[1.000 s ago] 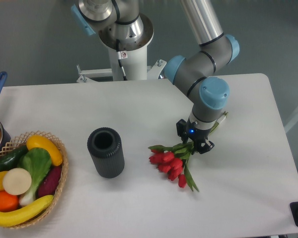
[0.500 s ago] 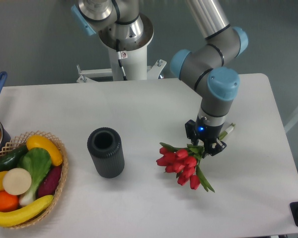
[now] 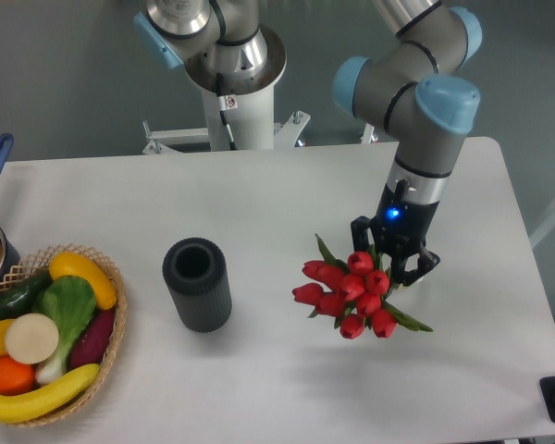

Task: Pick up the flowers from the table
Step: 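Lift the grasped tulip bundle up off the table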

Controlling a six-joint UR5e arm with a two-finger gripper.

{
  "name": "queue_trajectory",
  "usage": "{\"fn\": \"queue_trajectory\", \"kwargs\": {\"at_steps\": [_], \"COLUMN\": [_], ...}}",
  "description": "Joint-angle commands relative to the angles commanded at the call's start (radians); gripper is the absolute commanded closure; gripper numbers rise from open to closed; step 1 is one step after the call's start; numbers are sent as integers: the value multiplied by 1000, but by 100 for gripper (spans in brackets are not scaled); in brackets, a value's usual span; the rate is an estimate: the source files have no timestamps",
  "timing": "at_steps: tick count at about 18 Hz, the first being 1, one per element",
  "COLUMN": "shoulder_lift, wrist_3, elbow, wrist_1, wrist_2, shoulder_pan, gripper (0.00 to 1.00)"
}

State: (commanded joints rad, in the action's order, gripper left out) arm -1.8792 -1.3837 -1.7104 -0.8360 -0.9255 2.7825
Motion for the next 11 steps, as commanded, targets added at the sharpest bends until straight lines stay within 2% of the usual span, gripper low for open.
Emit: {"fn": "queue_trajectory", "kwargs": {"at_steps": [5, 11], "shoulder_lift": [29, 91], "wrist_3": [75, 138], "elbow": [-3, -25], "wrist_1": [3, 3], "wrist_2": [194, 292], "shoulder_pan": [29, 38], "gripper": [62, 60]}}
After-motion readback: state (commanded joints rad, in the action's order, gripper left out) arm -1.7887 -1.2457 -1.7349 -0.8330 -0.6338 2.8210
